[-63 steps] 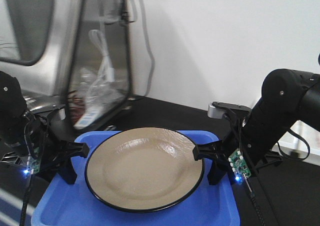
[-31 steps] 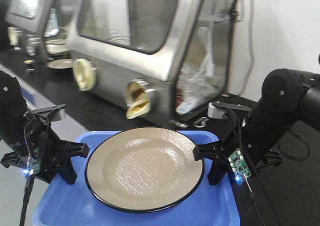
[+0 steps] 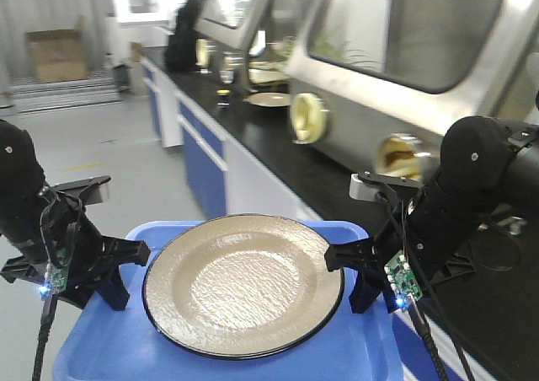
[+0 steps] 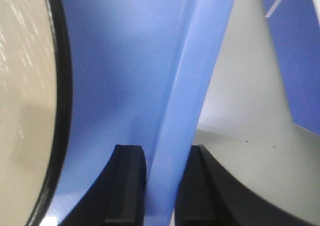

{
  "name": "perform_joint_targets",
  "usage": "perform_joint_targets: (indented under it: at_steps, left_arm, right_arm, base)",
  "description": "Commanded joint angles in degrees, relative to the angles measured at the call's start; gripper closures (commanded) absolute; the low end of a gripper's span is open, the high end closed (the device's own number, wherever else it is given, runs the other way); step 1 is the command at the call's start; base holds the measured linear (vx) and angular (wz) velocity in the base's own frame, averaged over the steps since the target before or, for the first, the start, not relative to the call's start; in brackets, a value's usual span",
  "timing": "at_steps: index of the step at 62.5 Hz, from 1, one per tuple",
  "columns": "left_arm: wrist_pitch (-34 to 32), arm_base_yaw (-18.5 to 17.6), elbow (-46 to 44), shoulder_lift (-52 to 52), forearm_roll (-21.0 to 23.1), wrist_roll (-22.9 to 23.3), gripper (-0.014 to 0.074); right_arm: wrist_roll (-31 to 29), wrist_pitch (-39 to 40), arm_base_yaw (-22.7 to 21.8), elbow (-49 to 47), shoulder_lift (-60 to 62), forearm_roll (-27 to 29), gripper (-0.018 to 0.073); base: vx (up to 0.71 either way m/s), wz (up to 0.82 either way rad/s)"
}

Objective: Place disk in tray to left cabinet
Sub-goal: 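Hold the tray level with both grippers while the base turns away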

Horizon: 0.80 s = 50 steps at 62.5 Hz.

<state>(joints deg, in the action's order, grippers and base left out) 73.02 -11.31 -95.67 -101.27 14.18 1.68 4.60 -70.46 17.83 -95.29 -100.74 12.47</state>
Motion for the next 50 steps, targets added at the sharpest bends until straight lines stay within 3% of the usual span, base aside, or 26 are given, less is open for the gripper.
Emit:
perform_joint_targets:
  at_steps: [1,50]
  left_arm:
    - [-1.22,-0.48,-2.09,3.15,2.94,0.56,0.0597]
    - [-1.22,-0.48,-2.09,3.15,2.94,0.56,0.0597]
  right_arm:
    - [-0.79,1.88,0.11,-2.22,3.35,2.92,0.0563]
    - [-0.79,1.85,0.11,-2.22,3.35,2.98,0.0563]
  base:
    - [-0.02,0.65]
    - [0.16,0.46]
